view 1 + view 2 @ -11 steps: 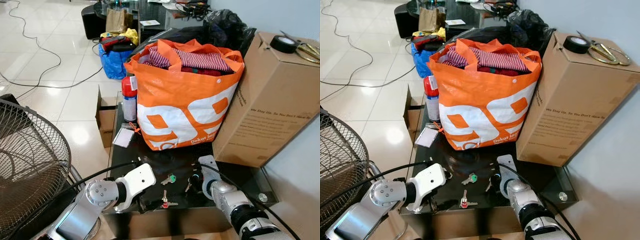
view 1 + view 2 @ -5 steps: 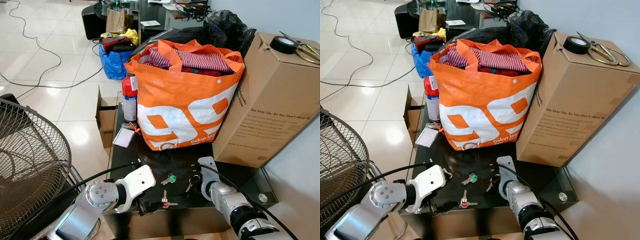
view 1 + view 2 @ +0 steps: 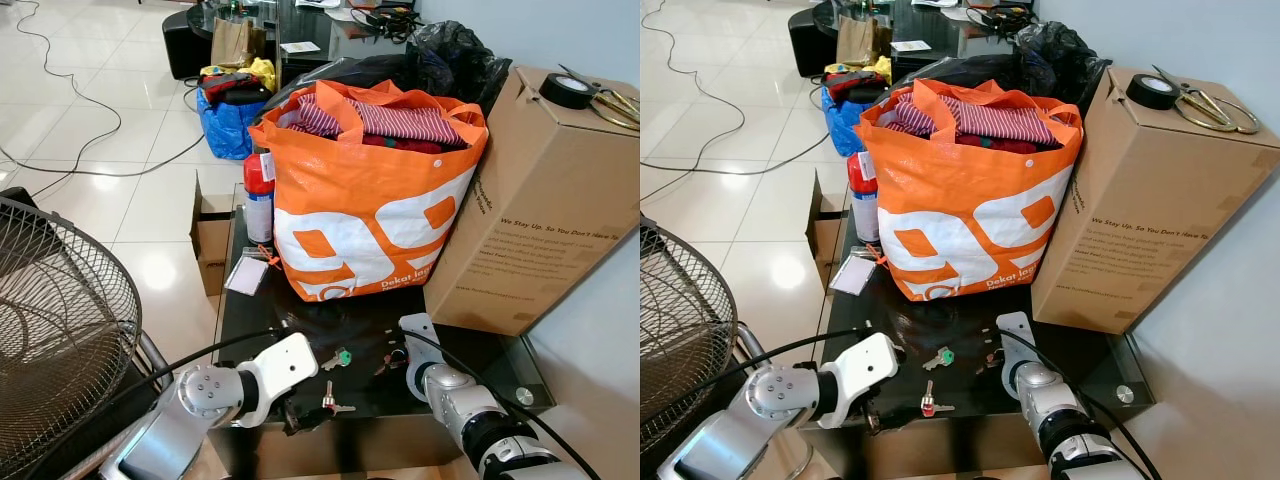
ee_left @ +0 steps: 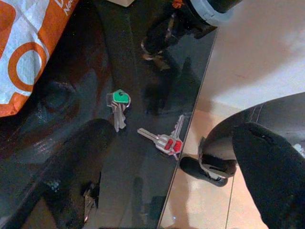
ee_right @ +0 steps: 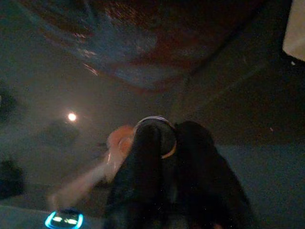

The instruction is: Hang keys on a hook

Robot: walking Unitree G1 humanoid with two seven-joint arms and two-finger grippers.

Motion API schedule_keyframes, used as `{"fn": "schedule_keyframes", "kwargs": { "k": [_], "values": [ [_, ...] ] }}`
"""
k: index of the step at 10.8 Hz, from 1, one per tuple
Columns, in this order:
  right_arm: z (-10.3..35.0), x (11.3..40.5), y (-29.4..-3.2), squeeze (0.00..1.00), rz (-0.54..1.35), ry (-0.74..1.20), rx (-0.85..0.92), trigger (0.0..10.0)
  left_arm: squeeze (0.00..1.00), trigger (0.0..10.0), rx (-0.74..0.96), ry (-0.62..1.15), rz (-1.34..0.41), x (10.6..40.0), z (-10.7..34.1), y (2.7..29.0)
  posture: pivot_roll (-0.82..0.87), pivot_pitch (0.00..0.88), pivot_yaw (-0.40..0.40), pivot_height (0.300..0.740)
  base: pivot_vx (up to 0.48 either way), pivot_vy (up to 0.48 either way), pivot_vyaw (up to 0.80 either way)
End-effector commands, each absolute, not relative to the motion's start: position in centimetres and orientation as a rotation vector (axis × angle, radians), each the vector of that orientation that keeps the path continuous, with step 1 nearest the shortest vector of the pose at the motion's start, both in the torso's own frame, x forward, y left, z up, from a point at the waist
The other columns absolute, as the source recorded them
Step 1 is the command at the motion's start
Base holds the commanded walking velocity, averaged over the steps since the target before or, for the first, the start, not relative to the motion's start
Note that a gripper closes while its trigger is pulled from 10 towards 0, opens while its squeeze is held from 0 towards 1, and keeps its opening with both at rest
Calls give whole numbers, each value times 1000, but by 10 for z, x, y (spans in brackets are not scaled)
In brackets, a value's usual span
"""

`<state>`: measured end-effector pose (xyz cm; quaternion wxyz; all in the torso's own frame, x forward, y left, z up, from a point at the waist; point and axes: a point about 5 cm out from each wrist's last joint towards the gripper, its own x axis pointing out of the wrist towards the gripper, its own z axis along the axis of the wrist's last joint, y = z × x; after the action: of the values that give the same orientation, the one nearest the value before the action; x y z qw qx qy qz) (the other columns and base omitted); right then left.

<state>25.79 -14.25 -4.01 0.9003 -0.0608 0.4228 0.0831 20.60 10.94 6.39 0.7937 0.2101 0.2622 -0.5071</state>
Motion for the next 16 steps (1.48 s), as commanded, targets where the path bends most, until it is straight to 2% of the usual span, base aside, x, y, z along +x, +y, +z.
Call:
{"fn": "schedule_keyframes", "kwargs": {
  "k": [1,4,9,11,13,15,16],
  "values": [
    [-44,254,-151,0,147,907,-147,0,0,10000,455,542,-1096,206,68,105,-171,0,-96,740,0,0,0],
    [-40,258,-154,0,136,892,-147,0,0,10000,454,539,-1096,207,67,102,-175,0,-99,740,0,0,0],
    [0,284,-173,0,149,699,-30,0,0,10000,441,521,-1063,211,68,102,-180,0,-89,740,0,0,0],
    [41,283,-186,0,176,501,24,0,0,10000,434,452,-998,222,75,101,-185,0,-73,740,0,0,0],
    [93,268,-189,0,231,248,172,0,0,10000,347,341,-855,237,87,95,-185,0,-54,740,0,0,0],
    [136,238,-179,0,398,42,480,0,0,10000,246,244,-716,249,104,97,-167,0,-31,740,0,0,0],
    [143,231,-179,0,427,-2,520,0,0,10000,240,217,-675,251,110,102,-148,0,-21,740,0,0,0]
  ]
}}
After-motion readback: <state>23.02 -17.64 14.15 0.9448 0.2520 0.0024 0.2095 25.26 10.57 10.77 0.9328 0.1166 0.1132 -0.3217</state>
